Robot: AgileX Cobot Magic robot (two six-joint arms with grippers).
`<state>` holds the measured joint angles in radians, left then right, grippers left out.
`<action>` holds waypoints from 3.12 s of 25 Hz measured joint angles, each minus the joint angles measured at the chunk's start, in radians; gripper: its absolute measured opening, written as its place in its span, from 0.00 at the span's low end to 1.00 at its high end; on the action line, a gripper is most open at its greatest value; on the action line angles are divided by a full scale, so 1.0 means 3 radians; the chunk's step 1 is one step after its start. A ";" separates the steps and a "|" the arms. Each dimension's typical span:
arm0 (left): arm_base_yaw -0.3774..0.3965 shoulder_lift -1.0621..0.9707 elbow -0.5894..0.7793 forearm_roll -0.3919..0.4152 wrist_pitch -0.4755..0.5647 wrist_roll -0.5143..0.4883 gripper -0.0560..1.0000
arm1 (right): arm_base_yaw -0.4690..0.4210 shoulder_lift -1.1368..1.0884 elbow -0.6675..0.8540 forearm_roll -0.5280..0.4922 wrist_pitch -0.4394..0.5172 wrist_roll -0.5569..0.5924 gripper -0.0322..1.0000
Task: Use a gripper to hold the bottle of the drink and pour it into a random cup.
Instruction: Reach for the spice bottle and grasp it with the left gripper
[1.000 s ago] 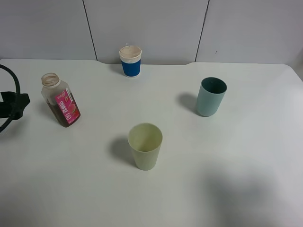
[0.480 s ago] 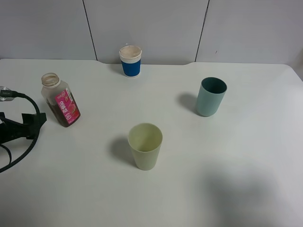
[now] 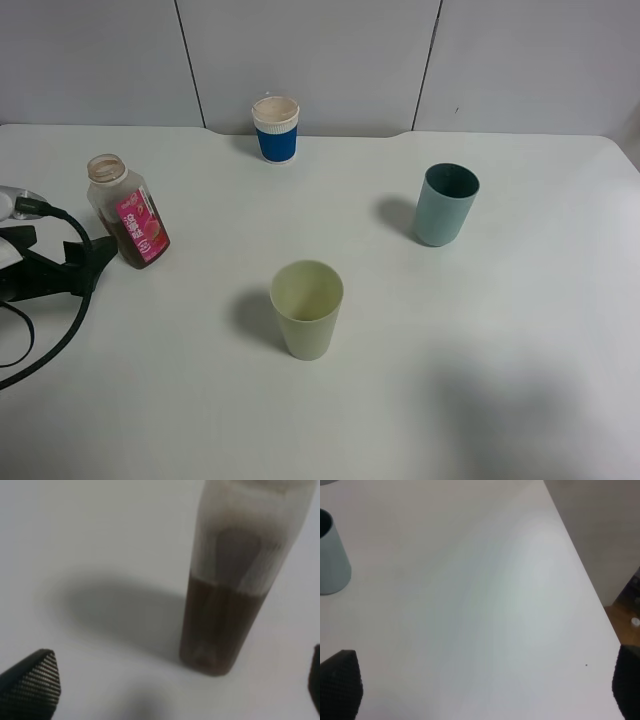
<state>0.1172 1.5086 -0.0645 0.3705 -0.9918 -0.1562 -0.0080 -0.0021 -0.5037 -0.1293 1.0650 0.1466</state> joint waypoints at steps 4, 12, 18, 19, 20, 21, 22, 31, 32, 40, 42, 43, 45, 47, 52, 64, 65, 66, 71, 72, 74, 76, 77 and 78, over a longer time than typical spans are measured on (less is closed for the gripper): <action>0.0000 0.0000 0.0000 0.0000 -0.0102 0.0071 0.98 | 0.0000 0.0000 0.0000 0.0000 0.0000 0.0000 1.00; 0.0000 0.0314 0.0000 0.0000 -0.0500 0.0263 0.98 | 0.0000 0.0000 0.0000 0.0000 0.0000 0.0000 1.00; 0.0000 0.0939 -0.0035 0.0063 -0.0700 0.0379 0.98 | 0.0000 0.0000 0.0000 0.0000 0.0000 0.0000 1.00; 0.0000 0.1009 -0.0062 0.0071 -0.0700 0.0383 0.98 | 0.0000 0.0000 0.0000 0.0000 0.0000 0.0000 1.00; 0.0000 0.1062 -0.0087 0.0078 -0.0700 0.0386 0.98 | 0.0000 0.0000 0.0000 0.0000 0.0000 0.0000 1.00; 0.0000 0.1098 -0.0121 0.0079 -0.0700 0.0386 0.98 | 0.0000 0.0000 0.0000 0.0000 0.0000 0.0000 1.00; 0.0000 0.1119 -0.0152 0.0081 -0.0703 0.0386 0.98 | 0.0000 0.0000 0.0000 0.0000 0.0000 0.0000 1.00; 0.0000 0.1153 -0.0406 0.0150 -0.0726 0.0386 0.98 | 0.0000 0.0000 0.0000 0.0000 0.0000 0.0000 1.00; 0.0000 0.1168 -0.0426 0.0161 -0.0726 0.0386 0.98 | 0.0000 0.0000 0.0000 0.0000 0.0000 0.0000 1.00; 0.0003 0.1437 -0.0701 0.0378 -0.0726 0.0173 0.98 | 0.0000 0.0000 0.0000 0.0000 0.0000 0.0000 1.00; 0.0003 0.1469 -0.0766 0.0437 -0.0726 0.0102 0.98 | 0.0000 0.0000 0.0000 0.0000 0.0000 0.0000 1.00; 0.0003 0.1477 -0.0796 0.0466 -0.0726 0.0081 0.98 | 0.0000 0.0000 0.0000 0.0000 0.0000 0.0000 1.00; 0.0003 0.1477 -0.0844 0.0507 -0.0726 0.0032 0.98 | 0.0000 0.0000 0.0000 0.0000 0.0000 0.0000 1.00; 0.0003 0.1477 -0.0891 0.0559 -0.0726 -0.0007 0.98 | 0.0000 0.0000 0.0000 0.0000 0.0000 0.0000 1.00; 0.0000 0.1477 -0.0984 0.0662 -0.0726 -0.0041 0.95 | 0.0000 0.0000 0.0000 0.0000 0.0000 0.0000 1.00; -0.0170 0.1759 -0.1164 0.0777 -0.0726 -0.0041 0.85 | 0.0000 0.0000 0.0000 0.0000 0.0000 0.0000 1.00; -0.0184 0.1778 -0.1207 0.0774 -0.0726 -0.0048 0.85 | 0.0000 0.0000 0.0000 0.0000 0.0000 0.0000 1.00; -0.0194 0.1802 -0.1257 0.0774 -0.0726 -0.0083 0.85 | 0.0000 0.0000 0.0000 0.0000 0.0000 0.0000 1.00; -0.0199 0.1865 -0.1391 0.0767 -0.0726 -0.0218 0.85 | 0.0000 0.0000 0.0000 0.0000 0.0000 0.0000 1.00; -0.0199 0.1873 -0.1391 0.0767 -0.0726 -0.0222 0.84 | 0.0000 0.0000 0.0000 0.0000 0.0000 0.0000 1.00; -0.0199 0.1894 -0.1391 0.0767 -0.0726 -0.0225 0.80 | 0.0000 0.0000 0.0000 0.0000 0.0000 0.0000 1.00; -0.0199 0.1916 -0.1391 0.0763 -0.0726 -0.0225 0.71 | 0.0000 0.0000 0.0000 0.0000 0.0000 0.0000 1.00; -0.0199 0.1916 -0.1391 0.0759 -0.0726 -0.0214 0.64 | 0.0000 0.0000 0.0000 0.0000 0.0000 0.0000 1.00; -0.0199 0.1916 -0.1391 0.0759 -0.0726 -0.0209 0.56 | 0.0000 0.0000 0.0000 0.0000 0.0000 0.0000 1.00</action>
<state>0.0574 2.0833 -0.4817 0.5983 -1.2097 -0.2190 -0.0080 -0.0021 -0.5037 -0.1293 1.0650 0.1466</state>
